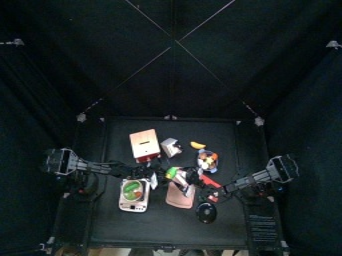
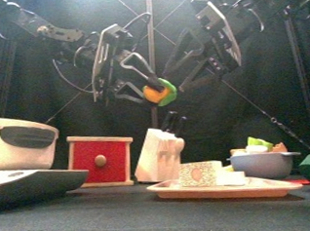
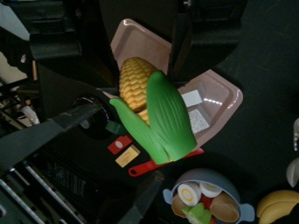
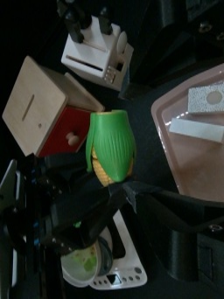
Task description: Peel corn husk and drop
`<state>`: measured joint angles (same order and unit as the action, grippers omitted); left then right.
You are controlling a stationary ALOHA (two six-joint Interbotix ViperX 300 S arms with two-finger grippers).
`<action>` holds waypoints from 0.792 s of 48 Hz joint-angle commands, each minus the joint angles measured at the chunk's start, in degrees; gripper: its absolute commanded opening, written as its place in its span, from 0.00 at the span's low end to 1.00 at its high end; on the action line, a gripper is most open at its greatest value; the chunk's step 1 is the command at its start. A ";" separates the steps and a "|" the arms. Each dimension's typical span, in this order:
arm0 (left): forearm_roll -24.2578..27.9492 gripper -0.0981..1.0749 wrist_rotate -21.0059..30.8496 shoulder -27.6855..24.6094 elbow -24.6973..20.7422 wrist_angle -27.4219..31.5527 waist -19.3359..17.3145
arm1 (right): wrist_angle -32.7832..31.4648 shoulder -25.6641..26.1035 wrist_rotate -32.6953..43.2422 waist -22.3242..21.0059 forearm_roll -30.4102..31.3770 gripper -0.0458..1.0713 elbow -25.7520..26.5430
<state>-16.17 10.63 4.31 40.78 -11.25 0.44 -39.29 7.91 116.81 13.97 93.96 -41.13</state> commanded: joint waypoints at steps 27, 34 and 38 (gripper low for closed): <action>0.35 0.62 0.00 0.62 -0.44 -1.32 0.62 | 4.04 0.00 -0.53 -1.93 1.05 0.97 2.11; 0.35 0.62 0.00 0.53 -0.18 -1.23 0.70 | 4.04 0.00 -0.62 -2.29 1.32 0.97 2.20; 0.35 0.62 0.00 0.44 0.00 -1.14 0.70 | 4.04 0.00 -0.62 -2.29 1.23 0.97 2.20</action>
<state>-16.00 10.72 4.31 41.31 -11.95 0.88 -35.07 7.12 116.28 12.22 94.92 -40.25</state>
